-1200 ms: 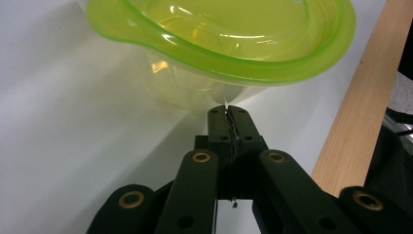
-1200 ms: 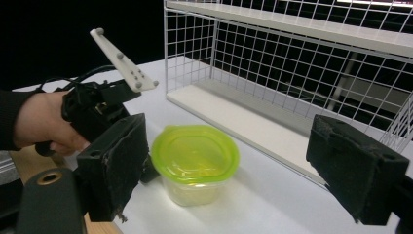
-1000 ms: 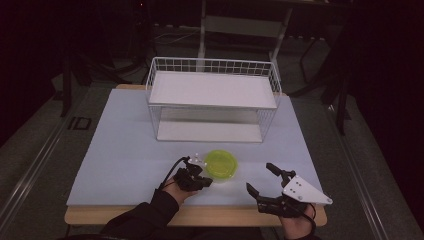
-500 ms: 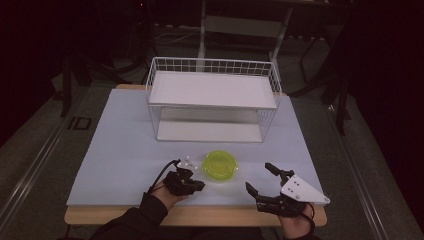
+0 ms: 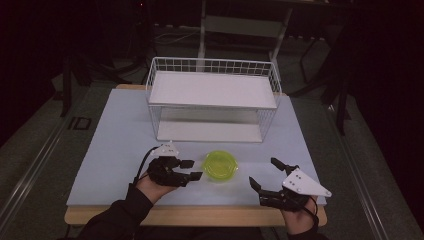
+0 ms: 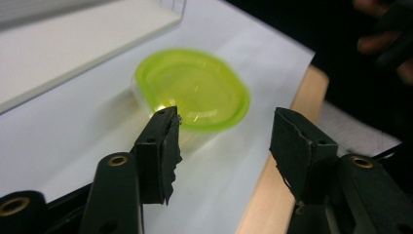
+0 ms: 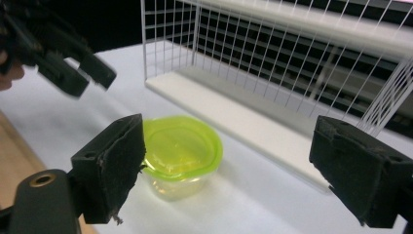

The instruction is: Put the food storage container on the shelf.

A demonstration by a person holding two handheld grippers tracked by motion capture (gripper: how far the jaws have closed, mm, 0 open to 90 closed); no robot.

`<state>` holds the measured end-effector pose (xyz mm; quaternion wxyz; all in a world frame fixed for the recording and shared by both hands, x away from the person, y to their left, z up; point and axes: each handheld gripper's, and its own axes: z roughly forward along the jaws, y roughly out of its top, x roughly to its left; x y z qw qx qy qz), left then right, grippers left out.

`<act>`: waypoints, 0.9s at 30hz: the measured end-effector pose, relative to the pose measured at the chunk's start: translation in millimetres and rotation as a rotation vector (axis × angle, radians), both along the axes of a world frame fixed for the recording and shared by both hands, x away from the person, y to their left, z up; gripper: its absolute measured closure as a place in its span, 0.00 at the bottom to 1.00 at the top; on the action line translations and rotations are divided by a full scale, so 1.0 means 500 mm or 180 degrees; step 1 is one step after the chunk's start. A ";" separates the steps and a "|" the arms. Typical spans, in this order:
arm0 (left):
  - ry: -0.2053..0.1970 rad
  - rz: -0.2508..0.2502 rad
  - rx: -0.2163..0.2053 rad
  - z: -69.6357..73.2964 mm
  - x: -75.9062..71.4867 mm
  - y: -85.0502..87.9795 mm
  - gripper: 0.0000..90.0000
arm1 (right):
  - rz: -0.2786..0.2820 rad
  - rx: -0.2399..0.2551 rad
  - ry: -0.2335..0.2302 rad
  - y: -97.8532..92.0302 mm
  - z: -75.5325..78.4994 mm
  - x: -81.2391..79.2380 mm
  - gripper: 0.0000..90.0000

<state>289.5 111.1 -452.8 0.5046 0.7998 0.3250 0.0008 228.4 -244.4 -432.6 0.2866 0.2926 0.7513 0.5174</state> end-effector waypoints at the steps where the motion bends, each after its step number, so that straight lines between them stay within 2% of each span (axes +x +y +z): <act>1: 0.0018 -0.0052 -0.0038 0.004 0.005 0.001 0.48 | -0.0033 -0.0006 0.0081 -0.001 0.002 0.004 0.15; 3: -0.0044 -0.0072 -0.0003 0.012 0.012 -0.001 0.48 | -0.0029 0.0038 0.0238 -0.005 0.006 0.013 0.15; 5: -0.0022 -0.0113 -0.0024 0.016 0.022 -0.002 0.48 | 0.0026 0.0116 0.0375 -0.009 0.009 0.023 0.15; 6: -0.0033 -0.0085 -0.0026 0.017 0.027 -0.004 0.48 | 0.0020 0.0096 0.0458 -0.009 0.009 0.029 0.14; 7: -0.0033 -0.0085 -0.0026 0.017 0.027 -0.004 0.48 | 0.0020 0.0096 0.0458 -0.009 0.009 0.029 0.14; 8: 0.0020 -0.0090 -0.0020 0.016 0.039 -0.007 0.48 | 0.0011 0.0074 0.0509 -0.007 0.010 0.035 0.12; 9: 0.0016 -0.0068 -0.0021 0.016 0.044 -0.008 0.48 | 0.0015 0.0026 0.0548 -0.003 0.009 0.045 0.12; 12: 0.0084 -0.0059 -0.0036 0.010 0.062 -0.012 0.48 | 0.0050 0.0050 0.0762 0.008 0.006 0.065 0.12; 16: 0.0231 -0.0072 -0.0014 -0.003 0.088 -0.019 0.48 | 0.0109 0.0067 0.1053 0.026 -0.007 0.097 0.20; 18: 0.0259 -0.0009 -0.0025 -0.012 0.097 -0.022 0.48 | 0.0111 0.0119 0.1172 0.034 -0.015 0.115 0.24; 21: 0.0409 0.0052 -0.0066 -0.026 0.110 -0.026 0.49 | 0.0097 0.0146 0.1355 0.045 -0.028 0.143 0.31; 27: 0.0650 0.0162 -0.0056 -0.054 0.130 -0.035 0.52 | 0.0160 0.0206 0.1798 0.062 -0.052 0.195 0.52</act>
